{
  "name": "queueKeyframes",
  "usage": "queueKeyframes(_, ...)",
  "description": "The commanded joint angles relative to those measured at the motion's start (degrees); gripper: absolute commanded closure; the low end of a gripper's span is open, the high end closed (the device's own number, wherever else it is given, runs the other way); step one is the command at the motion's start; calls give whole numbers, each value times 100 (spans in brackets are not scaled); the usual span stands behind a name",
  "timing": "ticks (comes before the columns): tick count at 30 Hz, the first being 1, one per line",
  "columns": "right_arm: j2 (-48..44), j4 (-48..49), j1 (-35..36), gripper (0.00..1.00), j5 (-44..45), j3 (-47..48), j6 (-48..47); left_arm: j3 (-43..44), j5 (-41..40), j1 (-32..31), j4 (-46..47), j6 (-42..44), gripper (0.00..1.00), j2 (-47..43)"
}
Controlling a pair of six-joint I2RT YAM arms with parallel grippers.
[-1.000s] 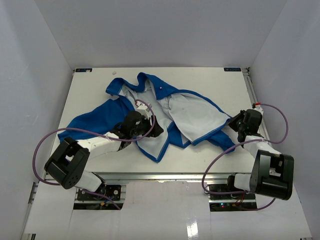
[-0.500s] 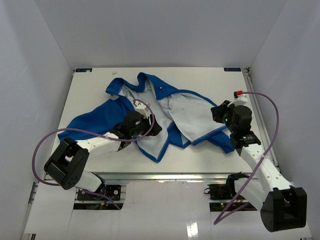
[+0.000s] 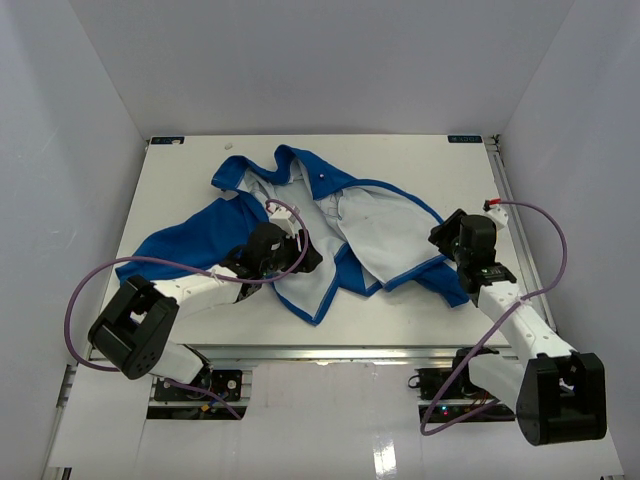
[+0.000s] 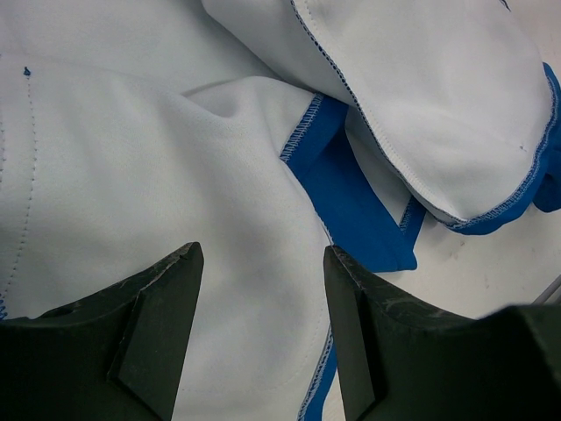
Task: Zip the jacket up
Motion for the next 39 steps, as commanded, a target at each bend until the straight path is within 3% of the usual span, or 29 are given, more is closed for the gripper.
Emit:
queueKeyframes(1,285,610,-657,41,-394,-329,466,12,17,-29,6,-31,32,-90)
queueKeyframes(5,936,868,-1365,41,-1167,-367,497,22,43,-29,5,-31,32,-62)
queueKeyframes(21,2231,1871,-1509,41,-1291,-499,607,53,-18,-29,-29,4,32,10)
queueKeyframes(24,2483,2014,-1575,51,-1317,-436,590,73,-10,-25,-51,13,32,29)
queueKeyframes(30,2308,2160,-1593,88,-1234,-282,132,73,-28,-22,-47,13,32,33)
queueKeyframes(39,753,1899,-1182,92,-1151,-194,-632,82,-18,-26,-46,13,32,34)
